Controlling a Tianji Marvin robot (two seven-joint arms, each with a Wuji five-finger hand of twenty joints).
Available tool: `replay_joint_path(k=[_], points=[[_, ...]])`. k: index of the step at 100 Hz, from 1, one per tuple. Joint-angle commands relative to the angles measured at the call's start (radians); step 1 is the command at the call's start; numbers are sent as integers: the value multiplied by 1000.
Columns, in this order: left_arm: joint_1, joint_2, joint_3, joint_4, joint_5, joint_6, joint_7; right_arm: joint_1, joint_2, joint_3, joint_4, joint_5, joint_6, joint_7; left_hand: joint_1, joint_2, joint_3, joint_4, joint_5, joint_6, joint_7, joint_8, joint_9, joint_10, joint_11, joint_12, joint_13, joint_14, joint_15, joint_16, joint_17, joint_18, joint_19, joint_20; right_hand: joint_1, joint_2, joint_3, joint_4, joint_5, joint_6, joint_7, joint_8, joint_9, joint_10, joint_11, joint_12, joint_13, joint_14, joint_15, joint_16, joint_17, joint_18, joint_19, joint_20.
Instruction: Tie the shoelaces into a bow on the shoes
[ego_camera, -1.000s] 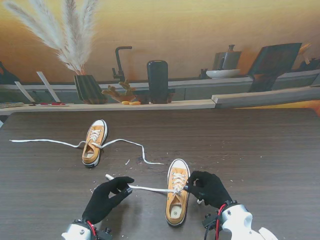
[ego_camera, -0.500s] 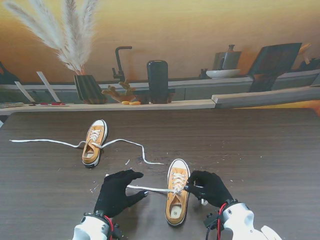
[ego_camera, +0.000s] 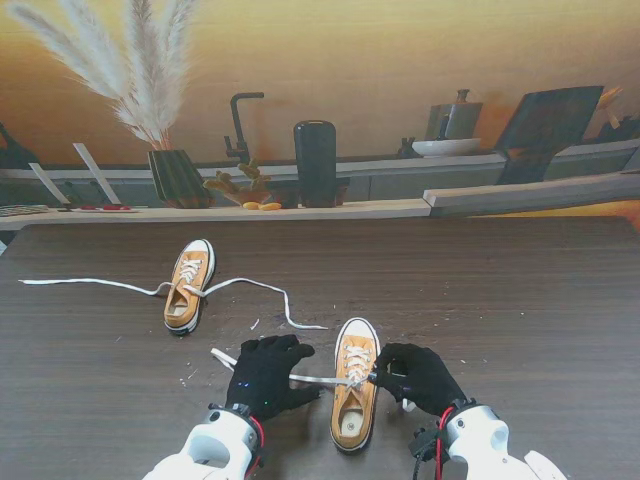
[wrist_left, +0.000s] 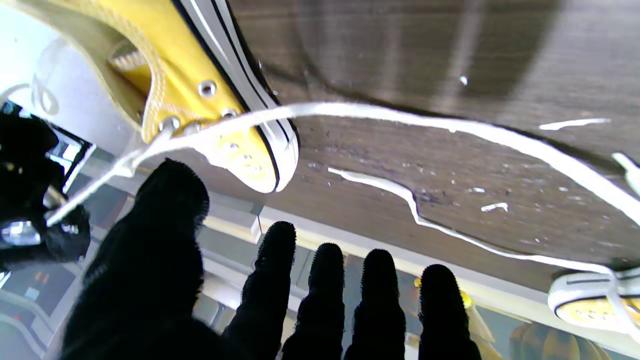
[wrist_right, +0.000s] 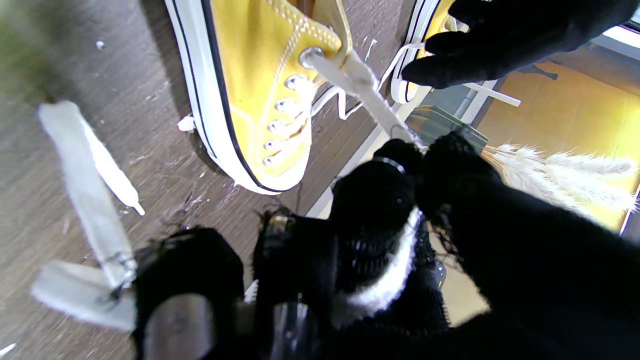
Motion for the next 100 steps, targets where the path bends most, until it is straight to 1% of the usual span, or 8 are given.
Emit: replay_joint_path(k=[1,15,24,41,66,73,82,100], points=[[-21,4,14,19,3,5,-20,-5,3,1,-5,5,5,15,-17,-24,-4,10,-26,-31,5,23,-30,-5,-4,24,-48,-20,23,31,-13,-93,21,20,0,19,-18,10,-23,-63,20,-18,-2,92,-11,14,38,-209,58,29,34,-19,223,11],[-83,8,72,67,30,54,-45,-4,4,0,-3,13,8,21,-18,-23,5,11,-19,-28,13,34,-28,-4,-2,27,-50,-23,47,46,-9,-97,55,32,7,28,-26,12,-28,-62,20,-18,-9,95,-15,19,37,-181,44,33,32,-7,209,8],[-114,9,101,92,21,66,-57,-4,5,-1,-3,16,10,25,-11,-25,13,13,-13,-32,25,42,-29,-1,-1,29,-53,-21,53,50,-9,-99,64,33,10,31,-29,12,-31,-62,20,-17,-15,100,-16,21,37,-176,41,34,31,-2,203,7],[-157,11,150,127,41,84,-63,-6,5,1,-3,19,11,29,-16,-23,20,16,-14,-48,52,59,-28,-2,2,30,-53,-23,59,51,-10,-101,73,31,13,34,-32,13,-32,-61,21,-17,-16,96,-15,22,37,-172,39,35,31,3,198,7],[-219,7,222,190,69,121,-32,-11,5,4,-2,22,11,30,-14,-11,30,16,-21,-58,75,72,-22,-2,7,31,-43,-27,74,55,-2,-102,93,32,14,35,-34,14,-31,-60,21,-17,-16,98,-15,23,37,-163,35,36,31,8,194,8],[-234,5,238,209,72,129,-22,-12,5,7,-2,22,12,31,-12,3,35,15,-21,-59,79,74,-19,-2,10,32,-41,-28,80,58,0,-103,101,33,14,36,-35,14,-32,-60,21,-17,-17,98,-15,24,37,-163,35,36,31,8,193,8],[-253,1,255,234,66,132,-5,-15,5,10,-4,22,12,33,-1,12,42,14,-15,-66,88,77,-12,-3,16,34,-36,-30,90,61,4,-103,112,34,14,36,-35,14,-31,-58,21,-17,-16,99,-15,24,37,-163,35,37,30,10,191,9],[-280,-4,279,266,46,135,1,-17,6,16,-5,23,11,38,12,14,50,11,-8,-73,106,82,-3,-2,26,38,-31,-31,102,63,7,-102,127,33,16,37,-36,15,-31,-58,20,-17,-16,99,-15,25,37,-162,35,37,30,12,190,10]])
